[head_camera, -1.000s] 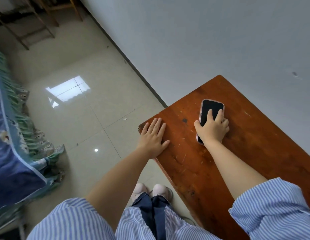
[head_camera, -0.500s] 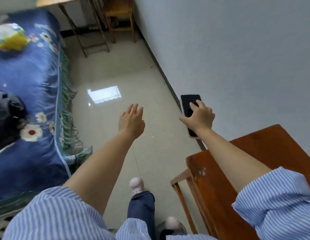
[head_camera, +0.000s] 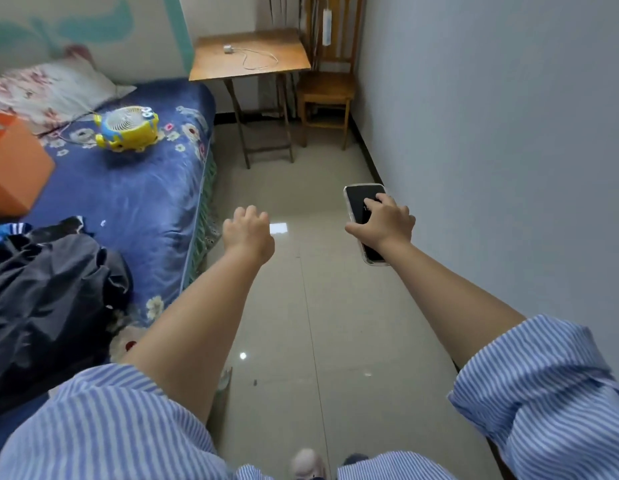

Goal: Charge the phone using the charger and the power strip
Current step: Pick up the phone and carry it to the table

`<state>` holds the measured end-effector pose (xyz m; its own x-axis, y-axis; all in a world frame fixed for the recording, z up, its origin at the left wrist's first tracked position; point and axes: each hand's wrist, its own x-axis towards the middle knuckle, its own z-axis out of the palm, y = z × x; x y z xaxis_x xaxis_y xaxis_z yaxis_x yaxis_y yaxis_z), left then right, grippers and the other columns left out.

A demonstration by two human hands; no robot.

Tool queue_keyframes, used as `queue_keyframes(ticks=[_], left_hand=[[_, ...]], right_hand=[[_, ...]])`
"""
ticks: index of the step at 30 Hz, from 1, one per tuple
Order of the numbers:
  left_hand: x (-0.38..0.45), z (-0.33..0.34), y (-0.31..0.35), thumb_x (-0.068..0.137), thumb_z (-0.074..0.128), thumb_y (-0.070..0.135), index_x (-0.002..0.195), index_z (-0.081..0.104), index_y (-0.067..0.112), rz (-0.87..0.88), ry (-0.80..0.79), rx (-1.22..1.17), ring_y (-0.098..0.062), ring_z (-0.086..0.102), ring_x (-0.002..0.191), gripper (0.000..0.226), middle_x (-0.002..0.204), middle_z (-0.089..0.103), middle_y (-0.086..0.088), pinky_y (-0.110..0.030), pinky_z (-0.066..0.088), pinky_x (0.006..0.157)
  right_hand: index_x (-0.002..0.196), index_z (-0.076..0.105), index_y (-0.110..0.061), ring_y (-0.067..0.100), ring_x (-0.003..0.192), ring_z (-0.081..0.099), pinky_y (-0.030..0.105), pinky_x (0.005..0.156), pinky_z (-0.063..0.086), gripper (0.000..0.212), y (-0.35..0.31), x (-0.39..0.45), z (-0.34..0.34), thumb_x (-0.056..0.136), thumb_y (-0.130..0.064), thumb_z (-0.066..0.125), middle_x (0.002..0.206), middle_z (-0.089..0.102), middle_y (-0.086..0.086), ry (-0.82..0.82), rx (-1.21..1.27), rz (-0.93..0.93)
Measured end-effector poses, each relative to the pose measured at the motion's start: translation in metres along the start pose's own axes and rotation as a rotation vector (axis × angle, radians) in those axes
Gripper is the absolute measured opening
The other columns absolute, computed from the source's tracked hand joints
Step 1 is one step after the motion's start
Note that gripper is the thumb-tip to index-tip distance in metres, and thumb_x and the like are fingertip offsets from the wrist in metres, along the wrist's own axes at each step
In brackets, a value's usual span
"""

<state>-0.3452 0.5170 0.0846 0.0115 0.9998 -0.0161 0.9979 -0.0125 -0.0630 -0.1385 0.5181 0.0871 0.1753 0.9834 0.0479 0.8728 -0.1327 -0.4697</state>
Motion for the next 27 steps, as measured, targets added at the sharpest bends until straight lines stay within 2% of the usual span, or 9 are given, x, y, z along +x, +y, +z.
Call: queue_keyframes(ticks=[7,13,18,27], left_hand=[[0.154,-0.007,-0.034,0.088,0.044,0.015,0.112,0.051,0.007,0.004,0.031,0.012,-0.031,0.044,0.111,0.026,0.12,0.051,-0.014,-0.039,0.042,0.084],[0.306,-0.019,-0.051,0.089,0.044,0.016,0.116,0.051,0.008,-0.023,0.024,0.015,-0.031,0.04,0.119,0.029,0.125,0.049,-0.015,-0.041,0.04,0.092],[0.44,-0.035,-0.066,0.089,0.045,0.02,0.118,0.051,0.008,-0.026,0.023,0.037,-0.031,0.041,0.118,0.032,0.125,0.05,-0.015,-0.042,0.041,0.092],[0.643,-0.033,-0.105,0.091,0.046,0.022,0.119,0.05,0.008,-0.078,0.003,0.065,-0.031,0.041,0.119,0.032,0.126,0.05,-0.014,-0.041,0.041,0.092]], right_hand=[[0.11,0.058,-0.01,0.038,0.112,0.042,0.04,0.093,0.033,0.045,-0.056,0.152,0.026,0.072,-0.035,0.064,0.134,0.046,0.007,-0.015,-0.004,-0.047],[0.122,0.052,-0.018,0.037,0.119,0.04,0.042,0.099,0.031,0.054,-0.086,0.303,0.043,0.073,-0.04,0.064,0.142,0.041,0.005,-0.053,-0.027,-0.167],[0.126,0.048,-0.019,0.038,0.121,0.038,0.042,0.101,0.031,0.057,-0.125,0.448,0.054,0.074,-0.039,0.063,0.143,0.039,0.005,-0.082,-0.004,-0.169],[0.126,0.048,-0.018,0.037,0.121,0.038,0.042,0.099,0.032,0.058,-0.175,0.646,0.097,0.074,-0.037,0.063,0.143,0.04,0.006,-0.09,-0.04,-0.159]])
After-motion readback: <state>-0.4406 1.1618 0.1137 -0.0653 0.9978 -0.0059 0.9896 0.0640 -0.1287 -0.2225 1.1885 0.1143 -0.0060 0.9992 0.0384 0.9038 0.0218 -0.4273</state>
